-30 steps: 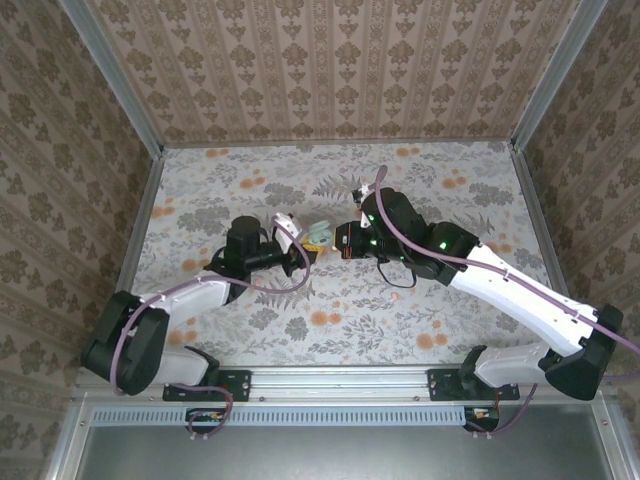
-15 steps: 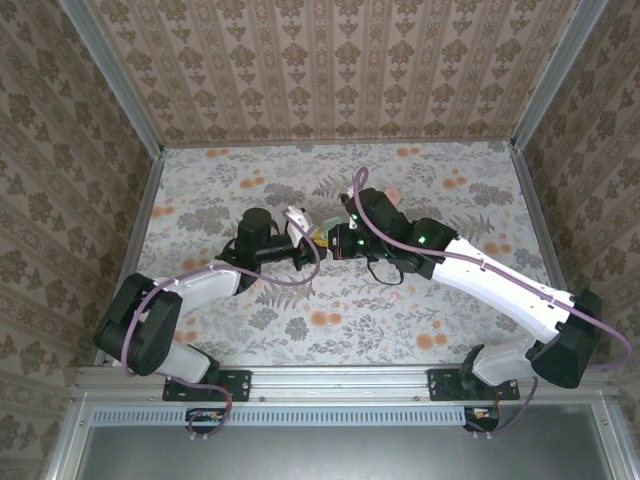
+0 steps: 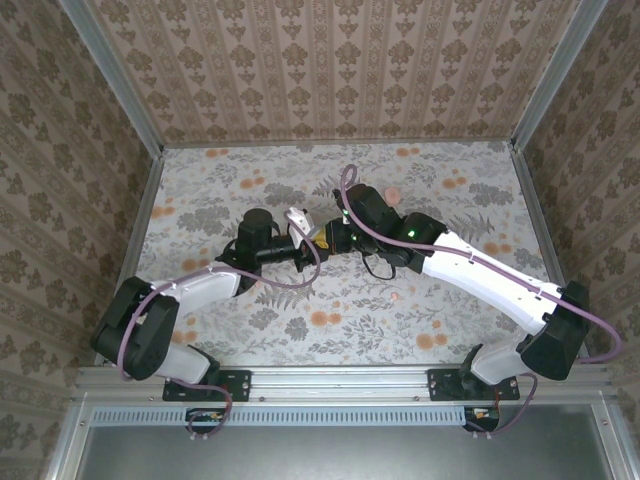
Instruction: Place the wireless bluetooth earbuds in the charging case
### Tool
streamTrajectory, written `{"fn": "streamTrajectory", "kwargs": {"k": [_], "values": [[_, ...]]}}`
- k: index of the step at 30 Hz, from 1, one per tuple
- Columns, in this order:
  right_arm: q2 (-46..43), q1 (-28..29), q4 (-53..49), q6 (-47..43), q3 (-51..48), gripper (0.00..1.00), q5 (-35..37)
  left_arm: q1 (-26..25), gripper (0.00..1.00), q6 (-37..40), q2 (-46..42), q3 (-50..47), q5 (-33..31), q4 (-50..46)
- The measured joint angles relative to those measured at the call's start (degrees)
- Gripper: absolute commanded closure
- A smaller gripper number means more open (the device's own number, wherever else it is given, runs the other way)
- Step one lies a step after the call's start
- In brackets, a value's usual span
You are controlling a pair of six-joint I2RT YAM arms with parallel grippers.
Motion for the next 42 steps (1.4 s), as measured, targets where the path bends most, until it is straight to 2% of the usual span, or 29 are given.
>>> {"fn": "streamTrajectory", "kwargs": {"k": [15,35,42], "values": [[2.1,0.0,0.8,-0.1,-0.5,0.94,4.6,-1.2,0.89,-0.7,-2.6,-0.4,-0.5,-0.3],[5.4,0.0,0.9,0.0,0.9,0.93,5.3,-1.3,0.89,-0.9,-3.0,-0.7,-1.8,-0.9],[6.1,0.0,0.8,1.1,1.3,0.85,5.2,-1.3,0.89,-0.9,-3.1,-0.8,-2.3,-1.4]]}}
